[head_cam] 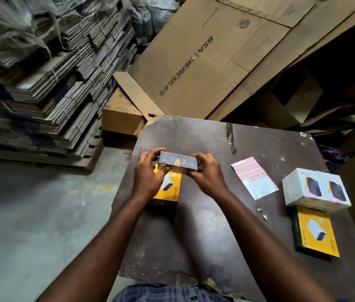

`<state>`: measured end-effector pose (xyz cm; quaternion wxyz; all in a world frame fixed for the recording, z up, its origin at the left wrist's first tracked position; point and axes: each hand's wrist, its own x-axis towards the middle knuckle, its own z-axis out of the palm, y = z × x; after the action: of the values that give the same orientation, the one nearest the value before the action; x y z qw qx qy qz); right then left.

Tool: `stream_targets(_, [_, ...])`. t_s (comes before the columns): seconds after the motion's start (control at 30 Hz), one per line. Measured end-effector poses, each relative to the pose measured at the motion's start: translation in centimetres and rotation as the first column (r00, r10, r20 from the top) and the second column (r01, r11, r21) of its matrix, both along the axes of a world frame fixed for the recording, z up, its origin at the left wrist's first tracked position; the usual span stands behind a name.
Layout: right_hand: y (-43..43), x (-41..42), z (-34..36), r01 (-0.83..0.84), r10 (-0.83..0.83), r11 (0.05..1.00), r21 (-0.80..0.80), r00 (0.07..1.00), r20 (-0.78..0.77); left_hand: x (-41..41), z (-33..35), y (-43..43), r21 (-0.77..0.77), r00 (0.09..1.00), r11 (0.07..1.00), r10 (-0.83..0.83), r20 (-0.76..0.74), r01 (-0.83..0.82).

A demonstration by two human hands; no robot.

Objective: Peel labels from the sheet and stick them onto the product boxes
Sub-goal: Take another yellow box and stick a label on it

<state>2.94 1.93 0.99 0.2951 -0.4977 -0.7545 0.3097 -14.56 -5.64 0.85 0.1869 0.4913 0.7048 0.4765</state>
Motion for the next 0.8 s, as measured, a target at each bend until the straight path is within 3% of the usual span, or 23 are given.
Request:
stream_targets(0.17, [1.1,0.1,3.5,-0.063,0.068,0.993,-0.100,0.997,0.047,-0.2,1.9,0.9,0.034,0.975,0.994,-0.110,0.193,0.105])
stream_targets(0.33, [0.7,0.1,4.8,-0.024,0.008,0.955,0.295,0.998,0.055,0.5,3.0,2.1,0.129,0.928,0.981,-0.178,0.327,0.143])
stream_targets(0.43, [0.8,0.0,5.3,-0.012,-0.004,0.923,0.384,0.999,0.040,0.4,3.4,3.0,0.138,0.917,0.978,-0.195,0.349,0.156])
stream_targets(0.63, [1.3,0.0,5.1,0.008,-0.037,0.908,0.418,0.998,0.060,0.1,3.5,3.7,0.071,0.942,0.986,-0.168,0.290,0.154])
stream_targets(0.8, [1.4,-0.3,5.1,0.000,0.012,0.937,0.349,0.999,-0.033,-0.4,3.5,3.8,0.034,0.951,0.990,-0.140,0.275,0.136])
